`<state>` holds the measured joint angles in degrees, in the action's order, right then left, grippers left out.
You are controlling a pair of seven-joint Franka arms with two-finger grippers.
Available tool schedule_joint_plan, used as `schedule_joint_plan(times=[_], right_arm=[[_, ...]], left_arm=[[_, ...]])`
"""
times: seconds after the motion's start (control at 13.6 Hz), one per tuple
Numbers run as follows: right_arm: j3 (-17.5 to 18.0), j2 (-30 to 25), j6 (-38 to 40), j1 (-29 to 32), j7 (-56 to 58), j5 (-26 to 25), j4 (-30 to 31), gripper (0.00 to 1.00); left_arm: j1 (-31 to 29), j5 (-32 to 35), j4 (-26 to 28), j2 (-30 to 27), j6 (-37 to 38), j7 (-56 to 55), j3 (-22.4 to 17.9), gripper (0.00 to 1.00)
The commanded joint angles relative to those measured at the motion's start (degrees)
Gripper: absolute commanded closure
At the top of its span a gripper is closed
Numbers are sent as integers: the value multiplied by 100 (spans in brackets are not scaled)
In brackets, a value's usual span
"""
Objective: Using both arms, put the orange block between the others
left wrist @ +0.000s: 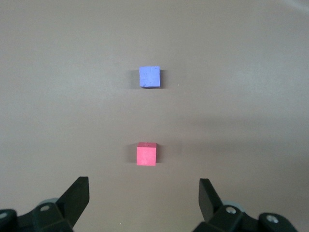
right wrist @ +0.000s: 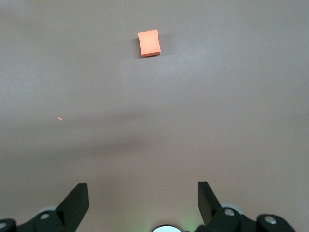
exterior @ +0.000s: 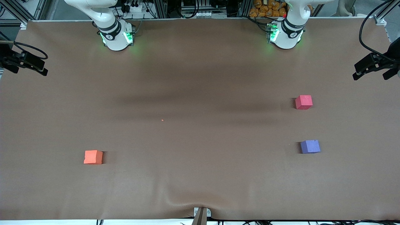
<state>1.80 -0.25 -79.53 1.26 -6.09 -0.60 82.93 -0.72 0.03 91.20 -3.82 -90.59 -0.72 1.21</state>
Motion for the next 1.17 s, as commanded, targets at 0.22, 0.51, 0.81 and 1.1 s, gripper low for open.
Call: schedule_joint_plan(times=[0.22,0.51,0.81,1.1], right_arm=[[22,7,70,15,-76,77,-58,0],[22,16,78,-38,-67,77,-58,0],[22,33,78,-55,-67,77,-58,0],[14,34,78,-99,-59,77,-58,0]], left_arm=[[-43,94,-163,48,217,19,29,0],[-34,68,-128,39,304,-60,46,0],[-34,59,-128,39,366,-86,73,0],[-25,59,-120,48,367,-77,81,0]])
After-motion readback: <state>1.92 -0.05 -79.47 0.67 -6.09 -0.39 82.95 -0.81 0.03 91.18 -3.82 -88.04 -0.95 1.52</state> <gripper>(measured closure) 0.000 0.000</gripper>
